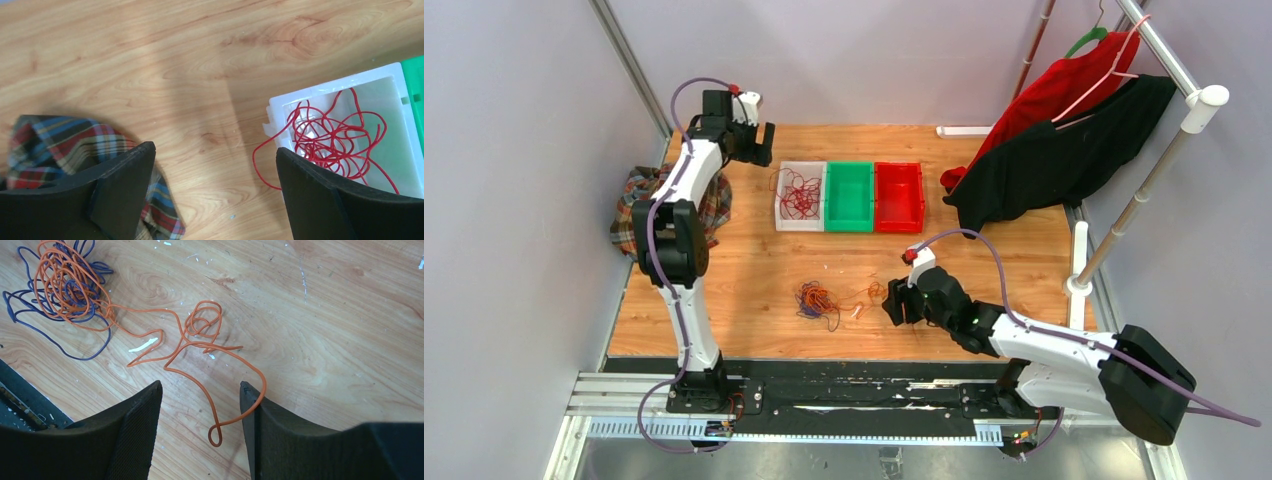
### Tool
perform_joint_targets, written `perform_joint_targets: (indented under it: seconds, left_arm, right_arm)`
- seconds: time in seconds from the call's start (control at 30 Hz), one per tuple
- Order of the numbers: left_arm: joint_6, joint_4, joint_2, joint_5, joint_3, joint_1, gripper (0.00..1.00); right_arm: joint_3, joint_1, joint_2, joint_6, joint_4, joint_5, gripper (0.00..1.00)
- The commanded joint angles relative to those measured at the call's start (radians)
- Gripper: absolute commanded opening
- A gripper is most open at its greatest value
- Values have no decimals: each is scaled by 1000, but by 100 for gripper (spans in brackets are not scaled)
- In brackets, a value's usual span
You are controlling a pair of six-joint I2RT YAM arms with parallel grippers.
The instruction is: Untangle the cables
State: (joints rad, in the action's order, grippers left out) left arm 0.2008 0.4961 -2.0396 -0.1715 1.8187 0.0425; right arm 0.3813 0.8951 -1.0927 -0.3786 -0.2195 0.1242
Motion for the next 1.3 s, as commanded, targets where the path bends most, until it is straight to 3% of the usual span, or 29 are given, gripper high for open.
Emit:
perform_joint_targets:
  seconds: [0.0,0.3,0.6,0.77,0.87,1.1,1.27]
  left_arm:
    - [-127,-39,-70,-152,9,-24,93]
    - [-197,-51,-159,-384,14,-43,63]
    - [-318,-150,-189,-498,-47,-98,55]
    - [-351,-216,-173,-516,-79,-107,31]
    - [-371,-243,-159,-516,-90,-107,25]
    - [-289,-227,-95,-414,-124,-102,17]
    - [-226,-254,-14,-345,-182,-90,21]
  right_arm:
    - [1,-16,-8,-10,-12,-4,58]
    - [2,-16,-26,-14,-4,0,58]
    - [12,-15,-59,-21,-12,-8,56]
    - [16,-16,-78,-27,-17,-12,55]
    - [19,-15,-83,-30,-20,-14,54]
    - [19,-16,-82,-27,-24,-19,54]
    - [19,-15,-83,-25,-27,-24,53]
